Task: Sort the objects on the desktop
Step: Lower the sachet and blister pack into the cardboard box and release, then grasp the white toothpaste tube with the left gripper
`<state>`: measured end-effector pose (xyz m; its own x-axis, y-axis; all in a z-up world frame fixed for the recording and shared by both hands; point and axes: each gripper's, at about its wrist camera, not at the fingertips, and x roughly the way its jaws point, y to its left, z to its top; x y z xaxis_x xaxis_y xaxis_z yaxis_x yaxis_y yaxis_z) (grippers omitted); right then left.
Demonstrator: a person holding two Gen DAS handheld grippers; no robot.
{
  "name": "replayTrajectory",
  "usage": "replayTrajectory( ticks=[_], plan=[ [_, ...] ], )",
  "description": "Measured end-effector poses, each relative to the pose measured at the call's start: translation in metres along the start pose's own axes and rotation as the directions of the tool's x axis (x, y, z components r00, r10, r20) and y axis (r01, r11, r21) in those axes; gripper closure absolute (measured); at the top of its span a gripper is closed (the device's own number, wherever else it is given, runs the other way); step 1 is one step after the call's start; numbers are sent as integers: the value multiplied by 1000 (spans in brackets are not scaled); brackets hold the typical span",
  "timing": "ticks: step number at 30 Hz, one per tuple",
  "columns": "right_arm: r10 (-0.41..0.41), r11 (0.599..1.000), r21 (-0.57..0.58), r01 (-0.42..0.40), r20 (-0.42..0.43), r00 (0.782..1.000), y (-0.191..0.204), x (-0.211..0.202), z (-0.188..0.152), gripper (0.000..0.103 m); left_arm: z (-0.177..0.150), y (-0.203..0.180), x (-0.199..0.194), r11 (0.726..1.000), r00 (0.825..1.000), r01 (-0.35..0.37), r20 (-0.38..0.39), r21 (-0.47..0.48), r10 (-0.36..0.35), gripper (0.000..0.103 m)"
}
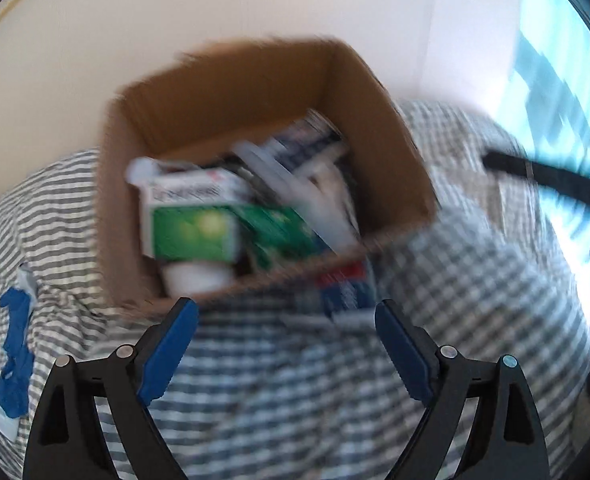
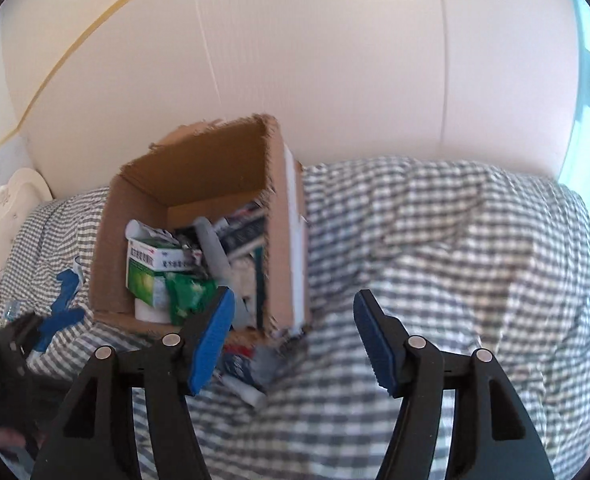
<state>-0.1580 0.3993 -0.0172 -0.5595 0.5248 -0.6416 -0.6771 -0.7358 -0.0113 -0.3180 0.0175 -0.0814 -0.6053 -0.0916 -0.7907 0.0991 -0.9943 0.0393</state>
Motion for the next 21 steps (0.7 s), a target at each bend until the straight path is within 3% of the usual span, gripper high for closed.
replayTrajectory(
  ticks=[3, 10, 14, 19, 20, 21],
  plan=[
    [25, 999, 21, -25, -6, 1000, -7, 0, -6, 41, -10, -29, 25, 994, 998, -29, -44, 104, 33, 10],
    [80, 995, 61, -78, -28, 996, -17, 7, -14, 40, -21, -62, 82, 971, 984, -70, -142, 230, 105, 10],
    [109, 990, 91, -105, -40, 993, -21, 13, -15, 40, -23, -64, 109, 962, 974, -96, -176, 256, 144, 10],
    [121, 989, 92, -115, -56, 991, -18, 19, -14, 40, -17, -67, 137, 958, 973, -81, -186, 274, 135, 11],
    [120, 990, 88, -114, -63, 991, -17, 21, -14, 40, -16, -68, 140, 957, 975, -72, -182, 282, 128, 14],
    [118, 990, 87, -112, -68, 991, -16, 22, -14, 40, -17, -69, 141, 957, 977, -50, -184, 285, 106, 32]
  ],
)
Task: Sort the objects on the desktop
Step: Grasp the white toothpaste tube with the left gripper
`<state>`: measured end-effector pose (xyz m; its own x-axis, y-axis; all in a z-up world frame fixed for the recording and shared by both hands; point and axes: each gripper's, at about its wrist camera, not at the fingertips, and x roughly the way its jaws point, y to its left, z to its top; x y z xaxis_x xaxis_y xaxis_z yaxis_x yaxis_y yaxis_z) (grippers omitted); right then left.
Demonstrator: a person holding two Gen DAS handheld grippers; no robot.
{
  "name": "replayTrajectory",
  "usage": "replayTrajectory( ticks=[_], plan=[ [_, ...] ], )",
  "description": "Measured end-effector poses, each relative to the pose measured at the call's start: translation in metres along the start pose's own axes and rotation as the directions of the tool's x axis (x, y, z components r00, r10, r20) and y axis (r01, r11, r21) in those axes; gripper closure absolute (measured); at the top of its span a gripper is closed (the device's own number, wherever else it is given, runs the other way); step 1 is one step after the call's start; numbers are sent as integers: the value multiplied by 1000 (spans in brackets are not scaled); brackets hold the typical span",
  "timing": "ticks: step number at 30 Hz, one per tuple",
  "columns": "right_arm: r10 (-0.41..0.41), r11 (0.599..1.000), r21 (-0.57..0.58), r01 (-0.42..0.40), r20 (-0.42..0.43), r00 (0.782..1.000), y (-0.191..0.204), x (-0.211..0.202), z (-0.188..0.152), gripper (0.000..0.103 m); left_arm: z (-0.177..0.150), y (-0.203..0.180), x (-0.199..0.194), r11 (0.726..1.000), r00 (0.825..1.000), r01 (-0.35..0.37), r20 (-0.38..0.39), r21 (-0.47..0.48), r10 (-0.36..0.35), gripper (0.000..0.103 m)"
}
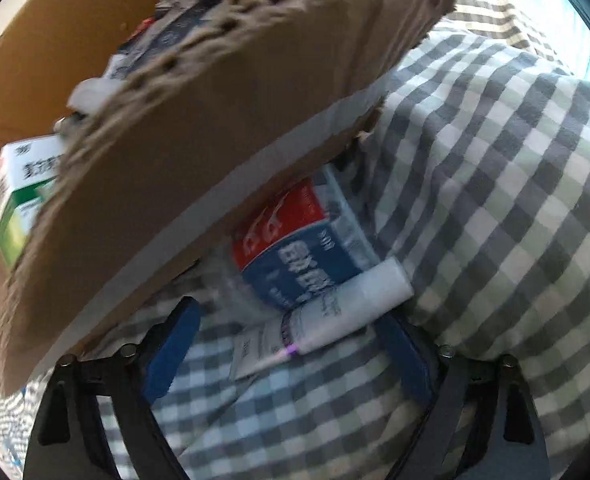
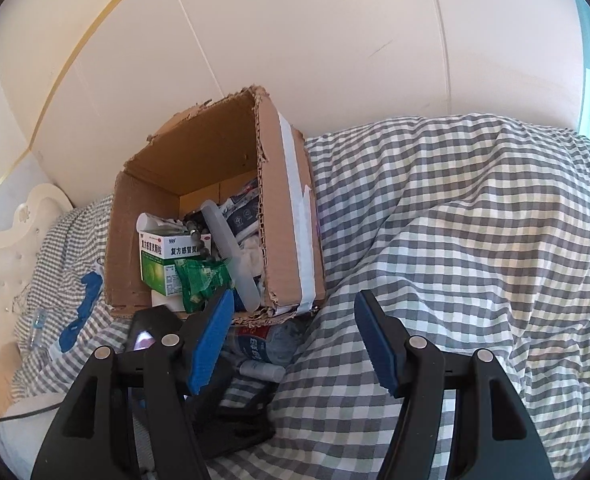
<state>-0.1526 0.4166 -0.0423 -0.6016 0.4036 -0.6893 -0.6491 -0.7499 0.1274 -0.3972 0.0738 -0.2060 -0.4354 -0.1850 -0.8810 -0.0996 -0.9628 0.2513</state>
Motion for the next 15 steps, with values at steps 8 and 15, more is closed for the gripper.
replayTrajectory(
  ticks=[8, 15],
  plan=[
    [-55, 999, 1, 55, -23, 998, 2, 5, -4, 40, -20, 7, -30, 999, 997, -19, 72, 49, 15, 85],
    [-65, 992, -112, 53, -107, 992, 31, 12, -22, 38, -47, 80, -66, 976, 990, 75, 132, -207, -48, 87]
  ],
)
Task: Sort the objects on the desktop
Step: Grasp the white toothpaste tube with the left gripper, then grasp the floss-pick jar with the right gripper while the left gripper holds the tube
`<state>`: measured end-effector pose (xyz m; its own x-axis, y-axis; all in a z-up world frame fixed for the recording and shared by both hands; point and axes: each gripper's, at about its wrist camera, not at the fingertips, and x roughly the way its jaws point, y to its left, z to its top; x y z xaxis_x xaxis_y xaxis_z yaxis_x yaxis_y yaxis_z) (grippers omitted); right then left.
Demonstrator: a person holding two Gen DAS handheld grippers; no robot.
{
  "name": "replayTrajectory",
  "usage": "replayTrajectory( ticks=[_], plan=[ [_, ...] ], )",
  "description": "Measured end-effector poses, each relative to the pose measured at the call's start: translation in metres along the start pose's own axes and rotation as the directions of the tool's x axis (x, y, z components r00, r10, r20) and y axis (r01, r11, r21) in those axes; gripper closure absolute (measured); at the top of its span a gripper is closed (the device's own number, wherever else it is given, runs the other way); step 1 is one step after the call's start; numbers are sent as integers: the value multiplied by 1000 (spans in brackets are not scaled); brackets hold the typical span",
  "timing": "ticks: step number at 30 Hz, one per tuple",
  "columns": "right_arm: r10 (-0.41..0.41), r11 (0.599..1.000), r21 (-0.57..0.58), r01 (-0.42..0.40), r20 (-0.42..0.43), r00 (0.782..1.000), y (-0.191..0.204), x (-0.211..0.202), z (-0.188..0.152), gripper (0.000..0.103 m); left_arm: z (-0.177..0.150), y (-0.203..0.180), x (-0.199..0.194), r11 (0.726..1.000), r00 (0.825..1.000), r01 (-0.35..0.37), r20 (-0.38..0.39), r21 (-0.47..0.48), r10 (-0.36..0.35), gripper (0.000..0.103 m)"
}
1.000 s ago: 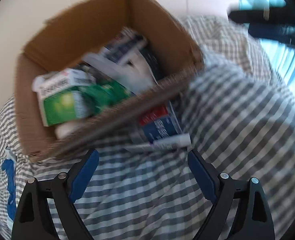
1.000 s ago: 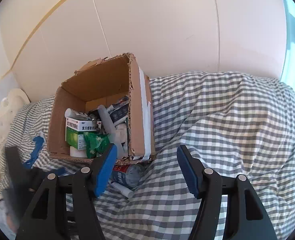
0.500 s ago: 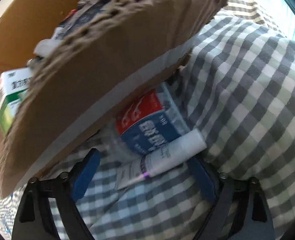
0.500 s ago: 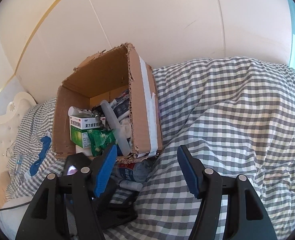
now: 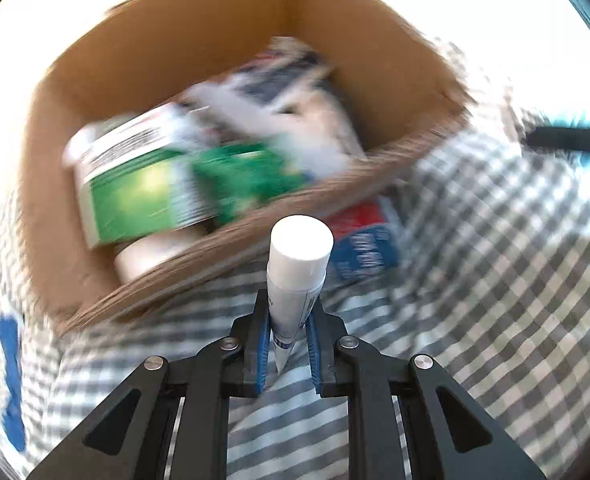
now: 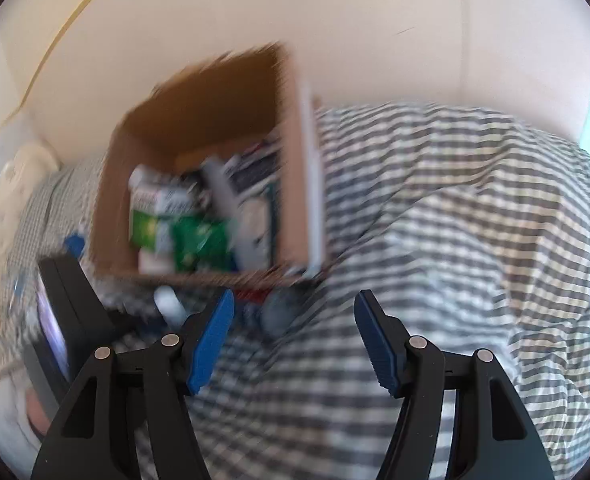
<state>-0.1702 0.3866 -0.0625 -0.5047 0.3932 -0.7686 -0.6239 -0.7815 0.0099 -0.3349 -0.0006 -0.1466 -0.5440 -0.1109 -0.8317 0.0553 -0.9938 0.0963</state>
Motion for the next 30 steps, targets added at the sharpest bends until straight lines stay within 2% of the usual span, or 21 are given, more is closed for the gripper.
replayTrajectory(
  ticks=[2, 5, 7, 8, 10, 11, 13, 15, 18, 21, 26, 28, 30],
  plan=[
    [30, 999, -40, -32, -62, 998, 15, 13, -7, 32, -4, 28, -4, 995, 1000, 16, -6, -96, -17, 87],
    [69, 996, -47, -77, -156, 985, 30, 39, -16, 32, -9, 62, -13, 981, 1000, 17, 19, -191, -14, 87],
    [51, 998, -31, -58, -193, 980, 36, 55, -19, 32, -11, 77, -18, 971, 999, 35, 41, -237, -26, 87],
    [17, 1000, -19, -22, -200, 980, 41, 63, -20, 32, -11, 83, -21, 967, 998, 42, 49, -250, -31, 87],
    [-37, 999, -5, 36, -202, 979, 50, 74, -23, 24, -8, 91, -22, 962, 997, 53, 62, -268, -38, 87],
    [-58, 998, 2, 60, -205, 977, 56, 84, -25, 14, -9, 92, -20, 960, 997, 64, 64, -273, -48, 87],
    [-75, 997, 19, 80, -213, 974, 65, 100, -29, 12, -13, 90, -20, 956, 996, 79, 72, -281, -61, 87],
    [-91, 994, 33, 100, -207, 974, 71, 114, -31, 0, -14, 91, -17, 958, 995, 81, 78, -273, -62, 87],
    [-167, 984, 19, 175, -218, 962, 75, 128, -30, 0, -8, 96, -21, 953, 995, 87, 69, -291, -70, 87],
    [-203, 976, 36, 215, -215, 955, 69, 135, -31, 0, -1, 103, -7, 946, 997, 82, 41, -313, -72, 87],
    [-213, 969, 90, 232, -178, 961, 58, 142, -27, 0, 13, 113, 12, 941, 997, 74, -3, -330, -79, 86],
    [-201, 971, 100, 219, -163, 966, 58, 149, -23, 0, 21, 120, 14, 939, 998, 56, -4, -340, -61, 86],
    [-215, 967, 97, 233, -167, 962, 58, 157, -23, 0, 31, 129, 14, 938, 1000, 21, 3, -346, -21, 86]
  ],
)
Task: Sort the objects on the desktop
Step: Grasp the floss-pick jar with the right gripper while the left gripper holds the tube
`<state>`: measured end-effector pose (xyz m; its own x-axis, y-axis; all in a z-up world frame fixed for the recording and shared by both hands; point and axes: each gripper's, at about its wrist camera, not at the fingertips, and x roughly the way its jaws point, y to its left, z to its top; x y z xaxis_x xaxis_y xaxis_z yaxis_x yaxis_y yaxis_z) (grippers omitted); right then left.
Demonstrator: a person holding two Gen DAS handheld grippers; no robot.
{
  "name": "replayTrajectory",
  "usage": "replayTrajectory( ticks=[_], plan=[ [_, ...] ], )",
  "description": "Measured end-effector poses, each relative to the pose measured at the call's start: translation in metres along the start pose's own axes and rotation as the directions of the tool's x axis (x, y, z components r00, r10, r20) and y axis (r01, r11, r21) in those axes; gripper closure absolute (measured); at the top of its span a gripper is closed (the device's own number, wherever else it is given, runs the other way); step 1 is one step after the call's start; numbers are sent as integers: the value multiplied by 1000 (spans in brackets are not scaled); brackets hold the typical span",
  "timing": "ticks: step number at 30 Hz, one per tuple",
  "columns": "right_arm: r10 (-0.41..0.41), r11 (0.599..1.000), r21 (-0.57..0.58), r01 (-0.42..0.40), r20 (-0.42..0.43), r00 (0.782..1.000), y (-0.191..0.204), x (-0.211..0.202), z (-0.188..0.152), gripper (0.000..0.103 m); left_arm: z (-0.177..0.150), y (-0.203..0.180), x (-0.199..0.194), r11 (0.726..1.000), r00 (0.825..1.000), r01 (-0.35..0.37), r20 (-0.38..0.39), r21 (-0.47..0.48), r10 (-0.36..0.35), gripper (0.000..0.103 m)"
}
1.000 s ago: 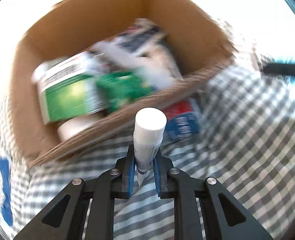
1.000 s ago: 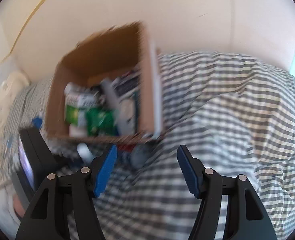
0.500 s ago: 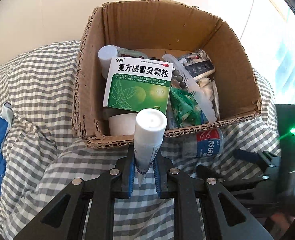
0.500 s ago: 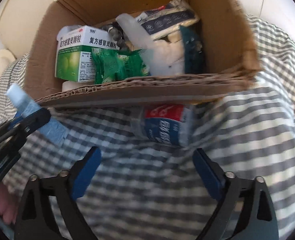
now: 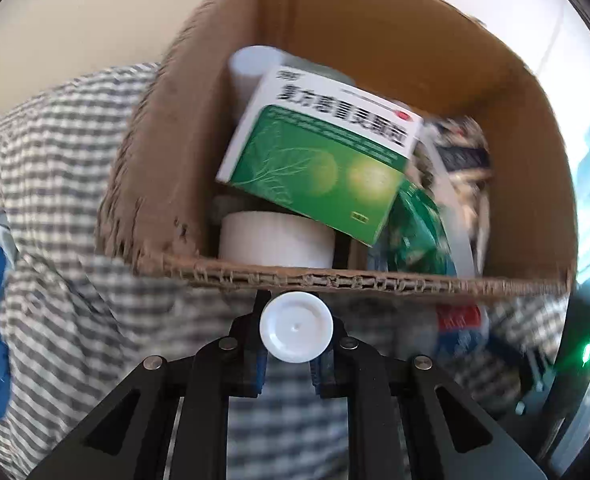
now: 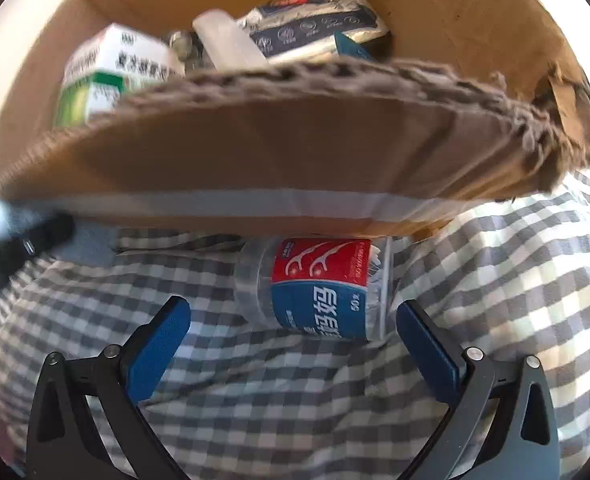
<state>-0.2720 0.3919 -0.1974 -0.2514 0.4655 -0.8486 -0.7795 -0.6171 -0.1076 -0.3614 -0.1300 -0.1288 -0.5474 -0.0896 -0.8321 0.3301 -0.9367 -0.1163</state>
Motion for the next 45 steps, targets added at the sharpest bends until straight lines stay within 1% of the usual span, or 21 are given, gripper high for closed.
replayTrajectory(
  ticks=[2, 3, 6, 7, 10, 12, 13, 17, 19, 20, 21, 23, 26, 30, 35, 39, 44, 45],
  plan=[
    [-4, 1000, -12, 4, 6, 1000, 3, 6, -1, 0, 8, 1, -3, 1000, 999, -24, 23, 11, 23, 86],
    [-28, 999, -23, 28, 6, 1000, 6, 13, 1, 0, 10, 1, -5, 1000, 999, -28, 34, 12, 28, 86],
    [-81, 996, -44, 82, 12, 997, 11, 28, 3, 0, 8, 5, -2, 1000, 1000, -4, 29, -6, 4, 86],
    [-88, 995, -34, 89, 14, 996, 10, 32, 4, 0, 4, 7, 1, 1000, 1000, 5, 17, -13, -5, 86],
    [-112, 994, -16, 112, 9, 994, 2, 44, 8, 0, -4, 8, 4, 1000, 1000, 11, 16, -7, -11, 87],
    [-120, 993, -15, 120, 14, 993, 0, 48, 8, 0, -7, 7, 2, 998, 998, 56, 17, -14, -55, 87],
    [-120, 993, -16, 121, 15, 993, -1, 49, 9, 0, -9, 7, 0, 998, 998, 56, 20, -12, -56, 87],
    [-92, 996, -7, 92, 14, 996, -10, 49, 12, 2, -22, 2, -6, 999, 999, 32, 32, 37, -34, 87],
    [-67, 998, 7, 67, -8, 998, -19, 46, 13, 10, -32, 5, -8, 998, 998, 59, 21, 23, -59, 87],
    [-48, 999, 19, 48, -18, 999, -25, 42, 13, 11, -34, 6, -8, 997, 997, 72, 15, 18, -72, 87],
    [-32, 999, 25, 32, -21, 999, -28, 40, 12, 12, -40, 6, -10, 997, 997, 80, 10, 18, -80, 87],
    [-20, 1000, 15, 20, -27, 999, -31, 36, 10, 12, -47, 7, -14, 997, 997, 72, 13, 21, -72, 87],
    [-5, 1000, 3, 5, -5, 1000, -31, 33, 8, 12, -56, 18, -21, 998, 998, 63, 25, 5, -63, 87],
    [9, 1000, 0, -9, 22, 1000, -38, 27, 8, 13, -56, 22, -24, 998, 997, 65, 30, -17, -64, 87],
    [43, 999, 8, -44, 30, 999, -50, 11, 5, 13, -55, 27, -28, 998, 997, 69, 28, -4, -69, 86],
    [94, 995, -18, -94, 31, 995, -54, -13, 1, 14, -55, 22, -28, 997, 997, 78, 21, -5, -78, 86],
    [123, 991, -64, -121, 27, 992, -59, -34, -6, 13, -53, 18, -28, 996, 996, 85, 24, -12, -85, 86],
    [137, 988, -73, -135, 25, 990, -43, -46, -14, 13, -52, 15, -26, 996, 996, 86, 24, -12, -86, 86]
  ],
)
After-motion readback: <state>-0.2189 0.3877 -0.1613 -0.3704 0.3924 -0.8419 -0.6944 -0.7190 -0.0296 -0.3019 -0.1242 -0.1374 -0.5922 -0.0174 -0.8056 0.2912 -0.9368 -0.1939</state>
